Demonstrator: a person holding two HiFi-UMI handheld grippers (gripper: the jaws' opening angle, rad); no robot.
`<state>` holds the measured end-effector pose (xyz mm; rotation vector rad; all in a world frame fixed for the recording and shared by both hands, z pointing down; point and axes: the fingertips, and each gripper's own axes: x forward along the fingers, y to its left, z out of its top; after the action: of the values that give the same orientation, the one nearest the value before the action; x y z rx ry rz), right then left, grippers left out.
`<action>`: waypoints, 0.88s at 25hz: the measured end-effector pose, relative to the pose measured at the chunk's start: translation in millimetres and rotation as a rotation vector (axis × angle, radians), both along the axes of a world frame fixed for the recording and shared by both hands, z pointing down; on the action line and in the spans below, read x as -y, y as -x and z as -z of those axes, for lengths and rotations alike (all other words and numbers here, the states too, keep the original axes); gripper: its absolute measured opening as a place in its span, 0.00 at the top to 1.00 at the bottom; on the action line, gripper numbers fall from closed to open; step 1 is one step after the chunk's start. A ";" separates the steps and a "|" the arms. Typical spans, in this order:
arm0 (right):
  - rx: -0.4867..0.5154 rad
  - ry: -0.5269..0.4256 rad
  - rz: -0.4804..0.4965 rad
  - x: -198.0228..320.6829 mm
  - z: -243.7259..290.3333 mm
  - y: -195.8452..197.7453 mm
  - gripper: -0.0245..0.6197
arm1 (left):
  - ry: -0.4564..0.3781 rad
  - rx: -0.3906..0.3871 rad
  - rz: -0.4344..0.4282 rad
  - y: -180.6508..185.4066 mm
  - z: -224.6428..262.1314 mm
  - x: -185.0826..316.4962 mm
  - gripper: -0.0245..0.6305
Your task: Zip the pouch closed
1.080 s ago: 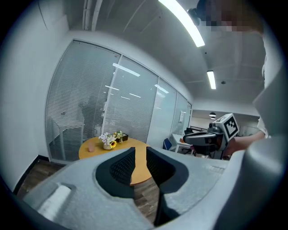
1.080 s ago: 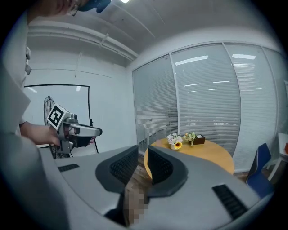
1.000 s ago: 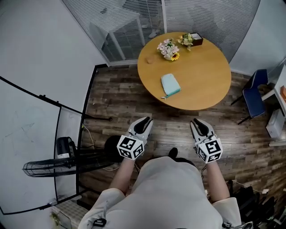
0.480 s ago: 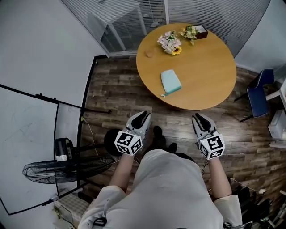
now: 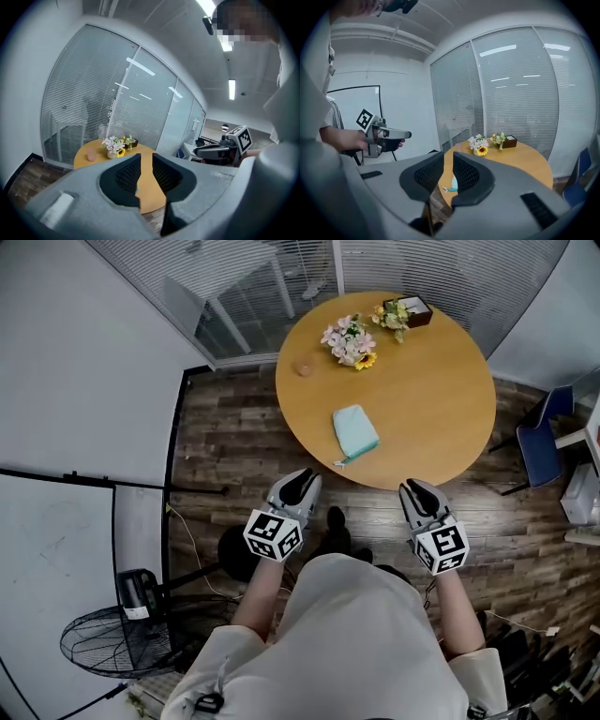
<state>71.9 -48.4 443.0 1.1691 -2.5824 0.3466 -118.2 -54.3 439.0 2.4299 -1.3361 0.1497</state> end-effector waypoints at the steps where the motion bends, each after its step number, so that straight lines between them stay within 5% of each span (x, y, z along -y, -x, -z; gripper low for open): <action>1: -0.002 0.005 -0.005 8.8 -2.1 2.0 0.88 | 0.004 -0.003 -0.006 2.1 -2.0 10.1 0.85; 22: -0.077 0.102 0.088 99.7 -50.9 56.4 0.88 | 0.083 0.018 -0.085 33.1 -47.9 97.2 0.85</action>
<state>15.5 -148.1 494.0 1.0107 -2.5088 0.4010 -151.3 -151.5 486.9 2.4223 -1.2098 0.2447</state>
